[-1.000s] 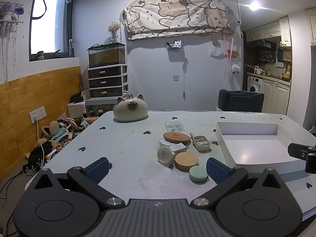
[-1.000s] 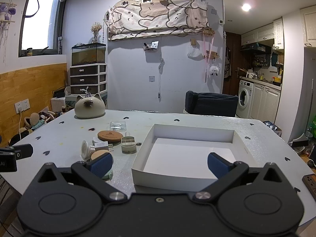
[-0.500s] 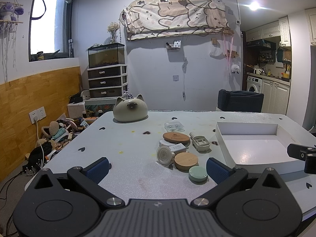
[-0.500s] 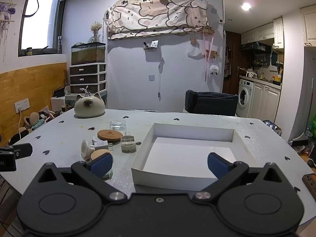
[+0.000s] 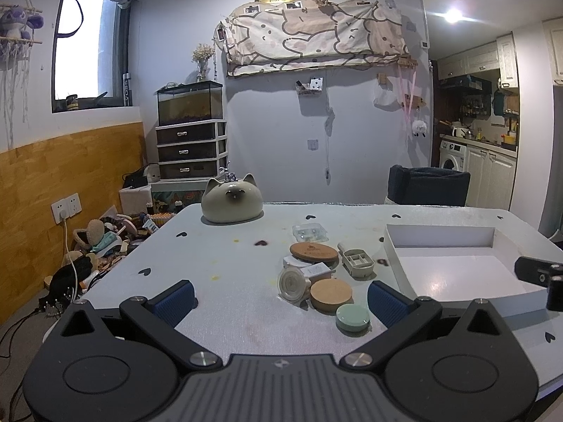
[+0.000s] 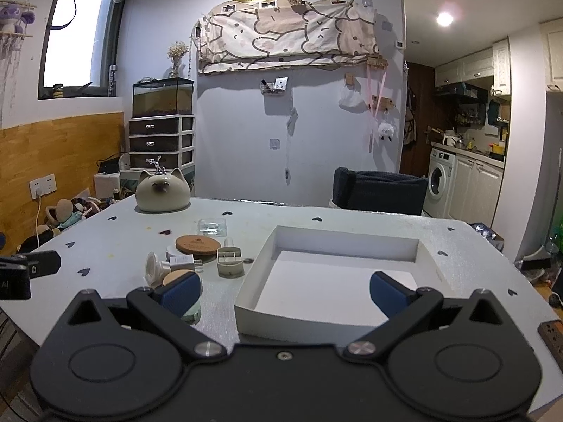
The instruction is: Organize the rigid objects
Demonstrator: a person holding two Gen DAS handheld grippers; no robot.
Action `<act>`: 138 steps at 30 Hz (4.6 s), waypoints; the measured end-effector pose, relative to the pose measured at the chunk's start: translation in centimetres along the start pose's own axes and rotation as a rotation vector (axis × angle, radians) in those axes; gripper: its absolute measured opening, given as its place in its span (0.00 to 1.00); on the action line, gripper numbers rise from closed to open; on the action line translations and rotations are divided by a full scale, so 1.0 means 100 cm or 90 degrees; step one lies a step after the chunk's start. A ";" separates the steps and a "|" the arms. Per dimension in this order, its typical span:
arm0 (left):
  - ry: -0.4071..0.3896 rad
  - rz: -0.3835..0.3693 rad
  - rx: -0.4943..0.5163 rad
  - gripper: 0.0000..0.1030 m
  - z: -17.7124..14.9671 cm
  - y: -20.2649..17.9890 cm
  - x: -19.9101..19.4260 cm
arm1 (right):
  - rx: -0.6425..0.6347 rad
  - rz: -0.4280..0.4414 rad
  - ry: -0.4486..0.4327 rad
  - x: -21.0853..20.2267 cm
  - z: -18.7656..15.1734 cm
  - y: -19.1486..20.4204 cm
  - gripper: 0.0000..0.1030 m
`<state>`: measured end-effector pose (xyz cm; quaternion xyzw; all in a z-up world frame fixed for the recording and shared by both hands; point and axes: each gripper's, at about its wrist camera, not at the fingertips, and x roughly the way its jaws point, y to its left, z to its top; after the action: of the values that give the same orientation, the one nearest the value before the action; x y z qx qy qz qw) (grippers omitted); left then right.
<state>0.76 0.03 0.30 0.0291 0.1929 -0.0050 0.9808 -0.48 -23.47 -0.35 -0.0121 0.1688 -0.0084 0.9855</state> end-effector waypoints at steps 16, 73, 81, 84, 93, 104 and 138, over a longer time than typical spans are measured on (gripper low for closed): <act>0.057 -0.003 -0.016 1.00 -0.006 -0.005 0.037 | 0.033 -0.125 0.025 0.033 0.008 -0.081 1.00; 0.208 -0.113 -0.055 0.92 -0.041 -0.058 0.193 | 0.144 -0.108 0.369 0.213 -0.041 -0.242 0.07; 0.219 -0.114 -0.012 0.64 -0.042 -0.074 0.209 | 0.153 -0.108 0.364 0.212 -0.043 -0.243 0.07; 0.216 -0.100 0.021 0.51 -0.041 -0.080 0.209 | 0.155 -0.108 0.364 0.212 -0.043 -0.243 0.07; 0.190 -0.154 0.000 0.51 -0.021 -0.081 0.194 | 0.156 -0.106 0.362 0.212 -0.043 -0.244 0.07; 0.165 -0.355 0.011 0.51 0.049 -0.161 0.225 | 0.152 -0.099 0.363 0.212 -0.043 -0.245 0.07; 0.306 -0.521 0.116 0.52 0.048 -0.398 0.386 | 0.146 -0.086 0.409 0.226 -0.035 -0.247 0.05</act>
<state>37.44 -39.97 -12.06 0.0367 0.4088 -0.4008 0.8191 19.35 -48.69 -10.49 0.0907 0.4672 -0.0962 0.8742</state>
